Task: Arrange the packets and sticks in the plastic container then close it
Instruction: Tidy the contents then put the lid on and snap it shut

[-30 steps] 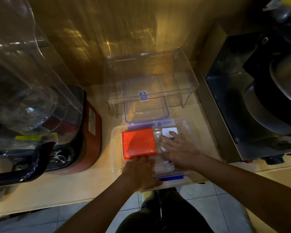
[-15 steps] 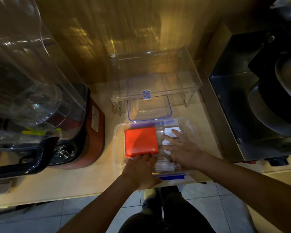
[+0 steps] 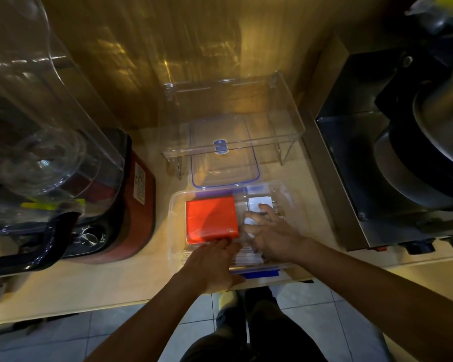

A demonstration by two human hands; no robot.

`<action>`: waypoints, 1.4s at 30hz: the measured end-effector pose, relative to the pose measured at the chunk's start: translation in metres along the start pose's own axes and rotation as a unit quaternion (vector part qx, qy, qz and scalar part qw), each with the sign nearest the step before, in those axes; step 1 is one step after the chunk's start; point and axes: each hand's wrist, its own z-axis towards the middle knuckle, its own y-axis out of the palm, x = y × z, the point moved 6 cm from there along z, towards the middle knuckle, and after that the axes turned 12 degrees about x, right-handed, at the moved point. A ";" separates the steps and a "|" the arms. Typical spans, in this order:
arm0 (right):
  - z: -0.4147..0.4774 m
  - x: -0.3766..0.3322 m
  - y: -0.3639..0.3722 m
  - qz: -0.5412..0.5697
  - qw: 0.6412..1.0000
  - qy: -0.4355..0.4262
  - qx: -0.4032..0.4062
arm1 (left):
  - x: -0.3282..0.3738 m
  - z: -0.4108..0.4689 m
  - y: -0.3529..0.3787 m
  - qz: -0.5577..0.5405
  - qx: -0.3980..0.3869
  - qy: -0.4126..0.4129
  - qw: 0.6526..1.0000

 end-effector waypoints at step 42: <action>-0.023 0.031 -0.049 0.538 0.747 0.369 0.132 | 0.035 0.023 -0.054 -0.596 0.206 -0.226 0.743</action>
